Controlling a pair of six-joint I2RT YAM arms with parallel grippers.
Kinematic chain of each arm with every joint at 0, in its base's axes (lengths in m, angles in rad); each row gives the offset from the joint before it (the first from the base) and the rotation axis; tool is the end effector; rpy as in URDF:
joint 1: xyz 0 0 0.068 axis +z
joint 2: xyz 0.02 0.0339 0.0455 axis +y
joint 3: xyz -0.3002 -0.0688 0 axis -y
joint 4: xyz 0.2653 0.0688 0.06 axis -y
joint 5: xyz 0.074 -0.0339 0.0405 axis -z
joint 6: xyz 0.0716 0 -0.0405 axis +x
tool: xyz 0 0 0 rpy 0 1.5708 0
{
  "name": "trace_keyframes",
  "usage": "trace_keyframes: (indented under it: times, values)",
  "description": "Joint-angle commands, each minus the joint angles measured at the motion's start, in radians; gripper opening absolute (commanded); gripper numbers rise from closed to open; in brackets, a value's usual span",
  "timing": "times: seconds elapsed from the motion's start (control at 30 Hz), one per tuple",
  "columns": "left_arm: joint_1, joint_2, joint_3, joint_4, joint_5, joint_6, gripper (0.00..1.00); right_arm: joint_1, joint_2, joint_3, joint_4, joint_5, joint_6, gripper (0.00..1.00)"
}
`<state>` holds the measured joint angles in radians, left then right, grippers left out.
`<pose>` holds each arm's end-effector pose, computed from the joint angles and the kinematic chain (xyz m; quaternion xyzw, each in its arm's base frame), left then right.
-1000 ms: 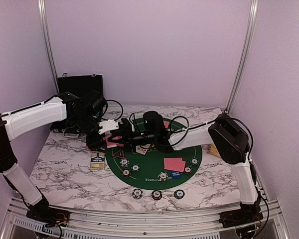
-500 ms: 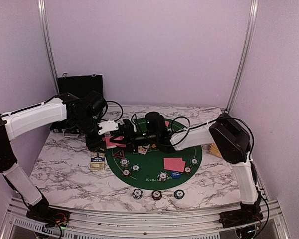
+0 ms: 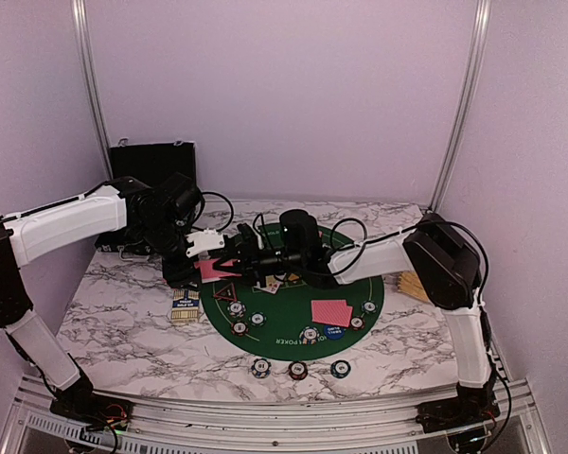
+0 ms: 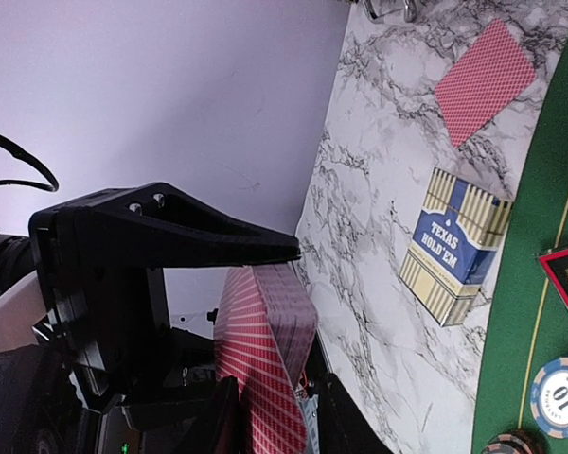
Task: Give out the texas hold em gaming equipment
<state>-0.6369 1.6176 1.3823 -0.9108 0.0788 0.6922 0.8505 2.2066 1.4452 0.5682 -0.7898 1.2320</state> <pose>0.2908 -0.2221 0.2774 0.6089 0.7638 -0.0327 0.2116 0.3271 0.4498 0.1915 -0.1050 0.7460 0.6564 0.0400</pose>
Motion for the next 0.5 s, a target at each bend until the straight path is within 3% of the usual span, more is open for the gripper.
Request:
trace_keyframes:
  times: [0.0, 0.47]
  values:
    - [0.002, -0.015, 0.001, 0.004, 0.006, 0.001, 0.0, -0.01, -0.04, -0.021, -0.034, -0.019, -0.023, 0.27]
    - [0.002, -0.019, -0.007, 0.004, 0.004, 0.001, 0.0, -0.023, -0.075, -0.023, -0.116, -0.028, -0.086, 0.23]
